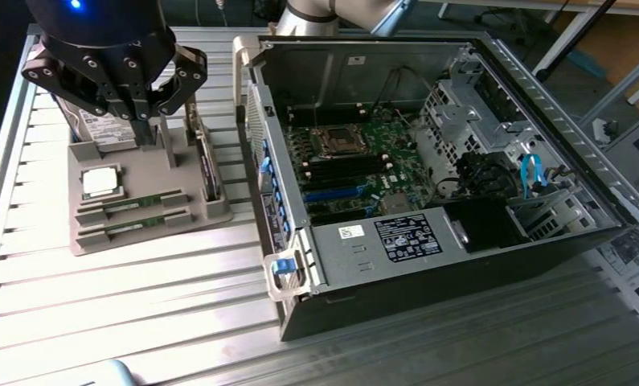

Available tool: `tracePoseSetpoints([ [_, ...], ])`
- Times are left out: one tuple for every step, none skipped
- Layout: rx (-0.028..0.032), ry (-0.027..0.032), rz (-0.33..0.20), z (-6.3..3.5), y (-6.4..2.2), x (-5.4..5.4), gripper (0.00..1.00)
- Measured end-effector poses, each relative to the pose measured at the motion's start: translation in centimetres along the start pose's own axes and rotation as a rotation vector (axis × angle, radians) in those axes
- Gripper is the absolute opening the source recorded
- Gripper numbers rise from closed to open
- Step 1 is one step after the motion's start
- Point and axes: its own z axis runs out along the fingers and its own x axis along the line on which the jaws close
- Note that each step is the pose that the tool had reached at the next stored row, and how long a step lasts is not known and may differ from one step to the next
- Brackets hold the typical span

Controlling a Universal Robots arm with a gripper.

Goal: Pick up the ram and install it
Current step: 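Pick up the ram and move it above insertion slot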

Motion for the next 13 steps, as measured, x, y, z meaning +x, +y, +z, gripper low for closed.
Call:
tracePoseSetpoints([
  [0.0,-0.0001,0.0,0.0,0.0,0.0,0.11],
  [0.0,0.0,0.0,0.0,0.0,0.0,0.11],
  [0.0,-0.0001,0.0,0.0,0.0,0.0,0.11],
  [0.0,0.0,0.0,0.0,0.0,0.0,0.11],
  [0.0,-0.0001,0.0,0.0,0.0,0.0,0.11],
  [0.0,0.0,0.0,0.0,0.0,0.0,0.11],
  [0.0,0.0,0.0,0.0,0.0,0.0,0.11],
  [-0.0001,-0.0001,-0.001,0.0,0.0,0.0,0.11],
  [-0.0001,0.0,-0.002,0.0,0.0,0.0,0.11],
  [-0.0002,0.0002,-0.007,0.0,0.0,0.0,0.11],
  [-0.0002,0.0005,-0.011,0.0,0.0,0.0,0.11],
  [-0.0003,0.0007,-0.016,0.0,0.0,0.0,0.11],
  [-0.0002,0.001,-0.023,0.0,0.0,0.0,0.11],
])
